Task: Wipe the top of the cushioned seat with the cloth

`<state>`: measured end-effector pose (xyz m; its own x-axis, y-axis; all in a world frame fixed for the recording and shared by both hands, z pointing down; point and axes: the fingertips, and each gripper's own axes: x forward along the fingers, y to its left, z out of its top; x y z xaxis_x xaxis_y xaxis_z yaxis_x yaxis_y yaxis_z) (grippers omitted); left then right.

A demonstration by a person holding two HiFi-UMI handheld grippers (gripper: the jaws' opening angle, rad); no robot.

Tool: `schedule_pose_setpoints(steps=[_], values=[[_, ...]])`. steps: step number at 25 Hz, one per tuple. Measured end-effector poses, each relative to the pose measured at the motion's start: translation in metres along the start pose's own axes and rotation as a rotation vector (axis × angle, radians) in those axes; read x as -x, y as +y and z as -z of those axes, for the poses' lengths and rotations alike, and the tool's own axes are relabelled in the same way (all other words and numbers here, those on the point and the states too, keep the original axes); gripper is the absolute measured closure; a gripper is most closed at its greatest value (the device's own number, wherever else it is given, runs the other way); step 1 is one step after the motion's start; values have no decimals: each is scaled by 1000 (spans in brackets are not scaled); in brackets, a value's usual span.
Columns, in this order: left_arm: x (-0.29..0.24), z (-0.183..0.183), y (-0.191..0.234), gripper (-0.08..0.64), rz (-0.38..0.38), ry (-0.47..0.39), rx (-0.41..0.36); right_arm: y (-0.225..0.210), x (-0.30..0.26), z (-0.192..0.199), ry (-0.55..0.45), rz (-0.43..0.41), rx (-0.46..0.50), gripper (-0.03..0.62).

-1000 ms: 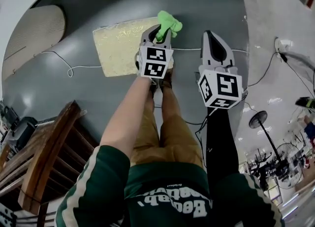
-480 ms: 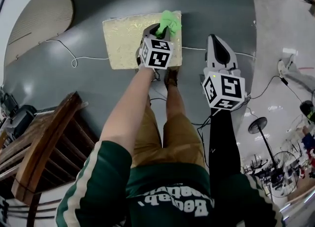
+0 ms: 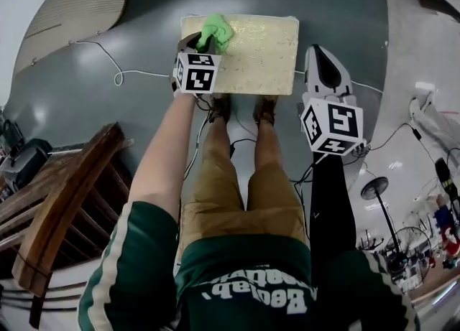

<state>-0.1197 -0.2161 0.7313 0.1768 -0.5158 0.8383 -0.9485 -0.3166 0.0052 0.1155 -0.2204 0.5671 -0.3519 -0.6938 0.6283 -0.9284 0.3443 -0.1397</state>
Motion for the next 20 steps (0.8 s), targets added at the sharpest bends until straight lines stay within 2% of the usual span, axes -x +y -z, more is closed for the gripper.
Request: schedule_pose_setpoints(steps=[4, 6, 9, 11, 16, 20], values=[[15, 19, 63, 460, -66, 17, 4, 35, -9, -9, 1, -19, 21, 584], [18, 34, 88, 460, -95, 54, 9, 46, -14, -12, -1, -18, 27, 584], [20, 59, 114, 460, -132, 132, 14, 57, -21, -18, -6, -10, 34, 584], [23, 69, 120, 460, -129, 145, 11, 62, -22, -19, -7, -6, 40, 584], [40, 64, 120, 460, -120, 81, 13, 63, -14, -23, -24, 14, 47, 584], [70, 26, 104, 460, -113, -46, 16, 52, 3, -24, -38, 37, 46, 584]])
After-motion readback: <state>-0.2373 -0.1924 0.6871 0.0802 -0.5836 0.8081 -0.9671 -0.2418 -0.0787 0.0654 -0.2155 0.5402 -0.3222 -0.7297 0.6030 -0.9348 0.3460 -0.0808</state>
